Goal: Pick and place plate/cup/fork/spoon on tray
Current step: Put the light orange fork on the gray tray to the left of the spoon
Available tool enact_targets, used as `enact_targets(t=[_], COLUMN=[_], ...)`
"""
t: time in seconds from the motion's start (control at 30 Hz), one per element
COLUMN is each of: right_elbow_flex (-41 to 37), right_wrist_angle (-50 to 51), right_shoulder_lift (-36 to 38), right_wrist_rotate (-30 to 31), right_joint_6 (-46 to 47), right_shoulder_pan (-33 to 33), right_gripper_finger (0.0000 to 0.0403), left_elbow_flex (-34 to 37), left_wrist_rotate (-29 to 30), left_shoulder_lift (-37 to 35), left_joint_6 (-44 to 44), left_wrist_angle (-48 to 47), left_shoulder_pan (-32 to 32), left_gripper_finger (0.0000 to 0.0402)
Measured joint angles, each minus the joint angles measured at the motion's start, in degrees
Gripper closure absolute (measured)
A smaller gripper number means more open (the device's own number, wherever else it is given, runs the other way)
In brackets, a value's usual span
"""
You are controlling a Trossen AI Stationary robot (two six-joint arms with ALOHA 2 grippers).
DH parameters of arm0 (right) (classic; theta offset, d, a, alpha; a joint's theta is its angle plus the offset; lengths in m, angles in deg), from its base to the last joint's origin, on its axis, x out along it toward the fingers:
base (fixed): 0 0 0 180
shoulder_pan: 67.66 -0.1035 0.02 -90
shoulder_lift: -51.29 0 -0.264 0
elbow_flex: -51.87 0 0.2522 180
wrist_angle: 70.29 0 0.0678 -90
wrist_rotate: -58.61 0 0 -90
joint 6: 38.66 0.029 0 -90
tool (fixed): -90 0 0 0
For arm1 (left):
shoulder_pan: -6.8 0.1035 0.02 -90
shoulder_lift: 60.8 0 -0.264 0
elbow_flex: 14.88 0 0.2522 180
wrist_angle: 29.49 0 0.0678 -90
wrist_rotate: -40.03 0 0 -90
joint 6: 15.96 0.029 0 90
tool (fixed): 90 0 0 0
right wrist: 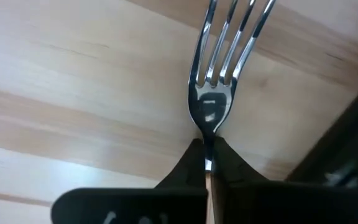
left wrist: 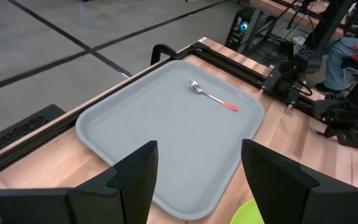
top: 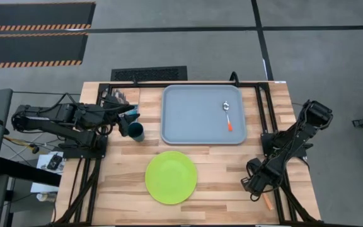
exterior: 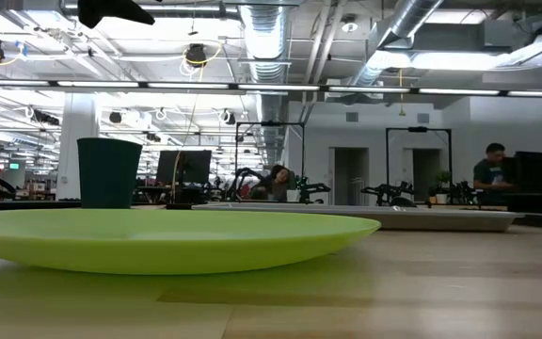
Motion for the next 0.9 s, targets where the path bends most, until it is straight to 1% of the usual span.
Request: enact_targets(t=[0.27, 0.4, 0.53, 0.67, 0.9], right_elbow_flex=[1.31, 4.35, 8.62, 13.03, 17.99], right_wrist_angle=[0.33, 0.68, 2.28, 4.34, 7.69], right_shoulder_lift=[0.01, 0.01, 0.09, 0.1, 0.14], right_wrist_rotate=[1.99, 4.21, 5.17, 9.45, 12.97], right_joint_6=[-0.23, -4.26, -12.6, -22.01, -40.47], right_shoulder_pan=[0.87, 3.88, 9.15, 14.87, 27.37], right_gripper_finger=[0.0399, 0.0401, 0.0401, 0.0401, 0.0401], left_elbow_flex=[0.0, 0.0, 0.0, 0.0, 0.0], left_wrist_rotate=[0.23, 0.23, 0.27, 0.29, 0.29], left_shoulder_lift=[0.01, -0.01, 0.01, 0.01, -0.01], left_joint_6=[0.38, 0.37, 0.33, 0.32, 0.29], left_wrist_angle=[0.0, 0.02, 0.02, 0.03, 0.03], left_shoulder_pan=[0.02, 0.0, 0.0, 0.01, 0.0], left_gripper_finger=[0.0184, 0.0184, 0.0184, 0.0184, 0.0184])
